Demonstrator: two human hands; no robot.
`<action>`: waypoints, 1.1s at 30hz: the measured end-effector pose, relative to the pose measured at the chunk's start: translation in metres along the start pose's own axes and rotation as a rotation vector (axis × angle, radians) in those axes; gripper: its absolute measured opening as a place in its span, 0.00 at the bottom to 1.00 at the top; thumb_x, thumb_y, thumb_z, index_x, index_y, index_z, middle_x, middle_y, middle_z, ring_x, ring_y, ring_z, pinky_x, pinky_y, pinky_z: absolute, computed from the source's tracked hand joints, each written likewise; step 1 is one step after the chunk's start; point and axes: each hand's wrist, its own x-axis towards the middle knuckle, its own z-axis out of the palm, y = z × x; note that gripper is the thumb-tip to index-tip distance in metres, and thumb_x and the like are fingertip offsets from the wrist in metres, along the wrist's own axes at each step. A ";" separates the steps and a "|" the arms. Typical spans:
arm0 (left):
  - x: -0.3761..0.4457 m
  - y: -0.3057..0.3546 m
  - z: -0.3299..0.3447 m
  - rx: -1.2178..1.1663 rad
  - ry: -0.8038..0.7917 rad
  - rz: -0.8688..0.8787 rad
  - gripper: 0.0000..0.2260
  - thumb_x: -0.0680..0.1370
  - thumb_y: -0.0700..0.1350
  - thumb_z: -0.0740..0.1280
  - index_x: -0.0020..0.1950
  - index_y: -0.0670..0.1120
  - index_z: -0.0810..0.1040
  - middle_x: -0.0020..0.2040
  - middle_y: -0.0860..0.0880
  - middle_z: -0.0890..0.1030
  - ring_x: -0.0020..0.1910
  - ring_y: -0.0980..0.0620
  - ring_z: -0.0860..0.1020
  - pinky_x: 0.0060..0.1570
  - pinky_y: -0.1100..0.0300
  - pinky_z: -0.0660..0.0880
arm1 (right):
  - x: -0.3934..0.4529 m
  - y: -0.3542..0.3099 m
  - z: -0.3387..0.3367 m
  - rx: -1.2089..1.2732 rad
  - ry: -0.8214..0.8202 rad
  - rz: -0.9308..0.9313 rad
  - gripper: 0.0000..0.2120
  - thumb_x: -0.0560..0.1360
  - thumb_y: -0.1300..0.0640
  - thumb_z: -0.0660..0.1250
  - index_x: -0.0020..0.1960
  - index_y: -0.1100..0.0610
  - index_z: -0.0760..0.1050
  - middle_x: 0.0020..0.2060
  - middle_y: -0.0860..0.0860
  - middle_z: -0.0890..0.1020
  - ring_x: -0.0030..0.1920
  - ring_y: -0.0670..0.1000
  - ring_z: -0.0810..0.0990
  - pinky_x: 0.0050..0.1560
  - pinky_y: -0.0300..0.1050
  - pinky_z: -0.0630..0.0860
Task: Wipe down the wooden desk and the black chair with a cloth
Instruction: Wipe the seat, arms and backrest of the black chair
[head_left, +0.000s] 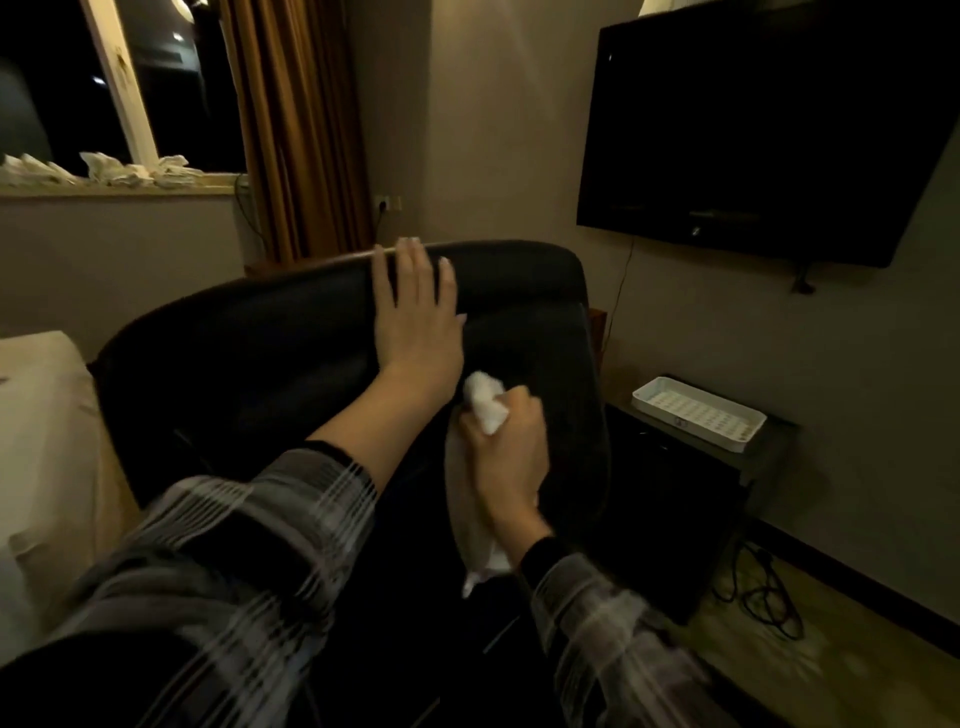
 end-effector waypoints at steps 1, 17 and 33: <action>0.002 0.007 0.003 -0.017 -0.008 0.098 0.25 0.82 0.53 0.47 0.77 0.44 0.49 0.77 0.38 0.46 0.76 0.40 0.43 0.70 0.40 0.35 | -0.011 0.000 0.003 0.028 -0.027 -0.022 0.13 0.72 0.48 0.68 0.44 0.52 0.66 0.46 0.52 0.74 0.47 0.55 0.75 0.47 0.54 0.73; 0.005 0.011 0.013 -0.564 -0.018 0.147 0.32 0.77 0.36 0.61 0.77 0.51 0.52 0.66 0.48 0.74 0.61 0.47 0.75 0.55 0.52 0.72 | 0.067 0.018 -0.002 0.050 0.157 0.238 0.13 0.73 0.48 0.67 0.48 0.54 0.68 0.49 0.53 0.74 0.51 0.56 0.76 0.52 0.55 0.74; 0.015 0.015 0.010 -0.676 0.047 -0.072 0.13 0.81 0.43 0.54 0.63 0.51 0.72 0.49 0.47 0.81 0.46 0.47 0.78 0.44 0.55 0.68 | 0.091 0.029 -0.001 -0.023 0.201 0.164 0.13 0.73 0.47 0.67 0.50 0.54 0.69 0.49 0.52 0.74 0.49 0.55 0.76 0.50 0.55 0.75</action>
